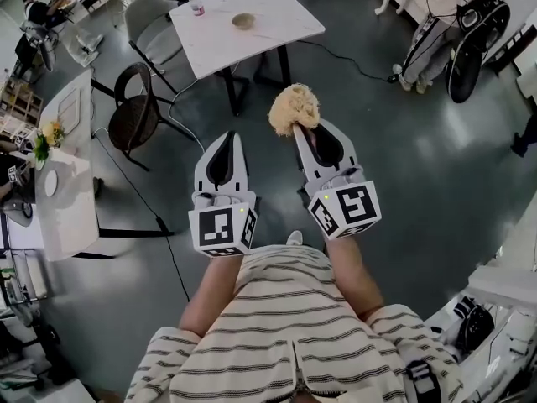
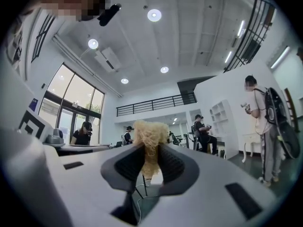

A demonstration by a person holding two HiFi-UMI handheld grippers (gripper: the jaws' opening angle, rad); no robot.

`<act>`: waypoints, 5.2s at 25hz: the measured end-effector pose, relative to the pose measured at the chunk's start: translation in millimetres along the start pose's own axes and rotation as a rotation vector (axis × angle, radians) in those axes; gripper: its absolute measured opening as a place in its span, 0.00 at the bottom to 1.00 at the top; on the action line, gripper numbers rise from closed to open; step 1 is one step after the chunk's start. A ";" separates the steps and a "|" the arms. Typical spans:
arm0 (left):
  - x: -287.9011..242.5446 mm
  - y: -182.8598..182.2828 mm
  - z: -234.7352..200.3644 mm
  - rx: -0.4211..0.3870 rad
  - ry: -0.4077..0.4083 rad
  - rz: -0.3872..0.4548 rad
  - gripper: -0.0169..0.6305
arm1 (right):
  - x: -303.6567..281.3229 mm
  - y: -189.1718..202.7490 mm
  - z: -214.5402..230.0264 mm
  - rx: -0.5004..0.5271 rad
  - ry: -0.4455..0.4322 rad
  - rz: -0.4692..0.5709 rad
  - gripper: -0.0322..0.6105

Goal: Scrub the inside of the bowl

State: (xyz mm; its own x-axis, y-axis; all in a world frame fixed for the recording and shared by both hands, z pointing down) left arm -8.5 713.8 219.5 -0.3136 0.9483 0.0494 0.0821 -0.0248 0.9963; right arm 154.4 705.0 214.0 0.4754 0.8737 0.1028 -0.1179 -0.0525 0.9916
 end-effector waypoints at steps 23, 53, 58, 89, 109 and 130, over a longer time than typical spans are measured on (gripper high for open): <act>-116.6 21.2 -13.9 0.004 -0.019 -0.008 0.03 | -93.6 28.6 75.6 -0.026 -0.020 -0.026 0.19; -327.6 8.8 -194.3 0.047 0.043 -0.022 0.03 | -359.2 30.3 101.9 -0.033 0.015 -0.054 0.19; -348.3 18.3 -200.9 0.055 0.063 -0.032 0.03 | -374.7 37.9 111.8 -0.032 0.033 -0.063 0.19; -623.2 33.7 -252.8 0.016 -0.043 -0.053 0.03 | -617.0 55.8 278.2 -0.069 -0.118 -0.033 0.19; -681.3 102.4 -299.8 0.106 0.036 -0.269 0.03 | -678.7 124.9 320.2 -0.095 -0.075 -0.281 0.19; -716.0 214.4 -328.7 0.259 0.023 -0.546 0.03 | -712.0 244.1 323.2 -0.158 -0.117 -0.600 0.19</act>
State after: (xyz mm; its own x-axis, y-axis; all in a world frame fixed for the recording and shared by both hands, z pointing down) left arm -77.3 -74.5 420.8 -0.3956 0.7948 -0.4602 0.1301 0.5446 0.8286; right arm 68.9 -86.2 408.2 0.5897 0.6699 -0.4511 0.0753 0.5105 0.8566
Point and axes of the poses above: the fingertips, and each gripper's own axes: x backward along the fingers, z to its right, y out of its underside, the point moved 5 cm from there along x, backward along the fingers, and after that the axes turned 1 degree about x, right-handed, at the moved point
